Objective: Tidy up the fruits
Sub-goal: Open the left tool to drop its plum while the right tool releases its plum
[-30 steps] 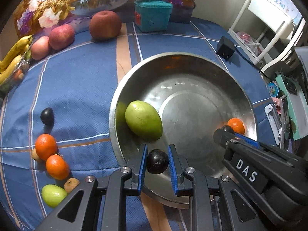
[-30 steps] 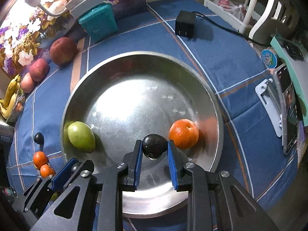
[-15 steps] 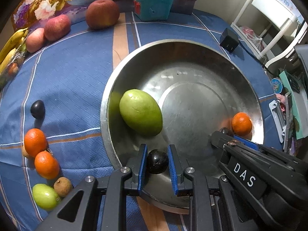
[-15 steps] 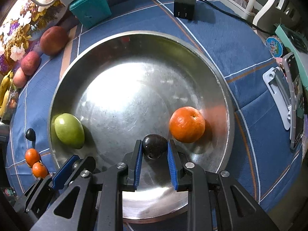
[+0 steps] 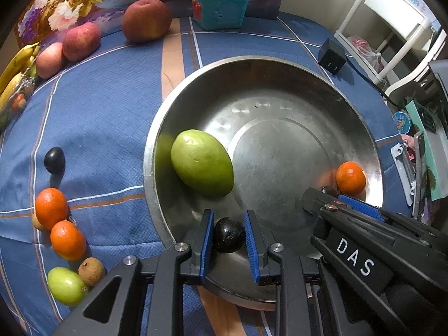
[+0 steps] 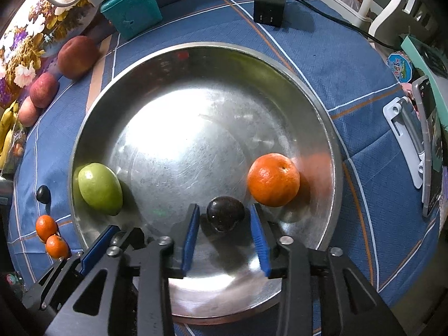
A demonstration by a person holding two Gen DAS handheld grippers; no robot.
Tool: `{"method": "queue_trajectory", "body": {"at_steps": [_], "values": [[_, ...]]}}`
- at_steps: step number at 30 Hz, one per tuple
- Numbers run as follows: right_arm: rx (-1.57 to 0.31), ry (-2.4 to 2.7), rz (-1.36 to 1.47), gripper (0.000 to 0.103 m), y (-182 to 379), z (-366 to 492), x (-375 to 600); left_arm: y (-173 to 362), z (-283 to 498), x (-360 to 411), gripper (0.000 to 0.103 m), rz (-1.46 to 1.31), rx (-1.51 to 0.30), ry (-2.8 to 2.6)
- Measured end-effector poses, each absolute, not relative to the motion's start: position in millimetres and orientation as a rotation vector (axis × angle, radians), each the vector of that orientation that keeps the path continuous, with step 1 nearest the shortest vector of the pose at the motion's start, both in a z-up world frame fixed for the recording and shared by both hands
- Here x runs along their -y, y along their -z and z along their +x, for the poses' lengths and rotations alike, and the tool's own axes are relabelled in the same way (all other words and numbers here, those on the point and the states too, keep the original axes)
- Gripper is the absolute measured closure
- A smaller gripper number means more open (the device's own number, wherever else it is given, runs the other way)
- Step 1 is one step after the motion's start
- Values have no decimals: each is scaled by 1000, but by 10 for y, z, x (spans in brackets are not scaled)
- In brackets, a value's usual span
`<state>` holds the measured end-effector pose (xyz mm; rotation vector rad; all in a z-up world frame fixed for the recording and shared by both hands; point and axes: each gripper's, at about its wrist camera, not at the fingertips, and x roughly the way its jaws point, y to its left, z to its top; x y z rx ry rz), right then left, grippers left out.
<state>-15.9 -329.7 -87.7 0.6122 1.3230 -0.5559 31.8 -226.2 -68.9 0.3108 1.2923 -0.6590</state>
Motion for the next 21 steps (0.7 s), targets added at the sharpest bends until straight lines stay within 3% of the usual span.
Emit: {"method": "queue_trajectory", "body": {"at_steps": [3, 5, 9, 13, 21], "values": [[-1316, 555, 617, 63, 857, -174, 3312, 662, 304, 2270, 77, 314, -1286, 664], [-1309, 552, 620, 57, 839, -176, 3314, 644, 300, 2269, 76, 313, -1283, 665], [-1294, 552, 614, 56, 768, -181, 3324, 593, 294, 2260, 60, 310, -1269, 670], [-1267, 559, 609, 54, 662, -210, 3325, 533, 282, 2259, 58, 311, -1252, 677], [-1220, 570, 602, 50, 497, -289, 3351, 413, 323, 2200, 42, 298, -1229, 665]]}}
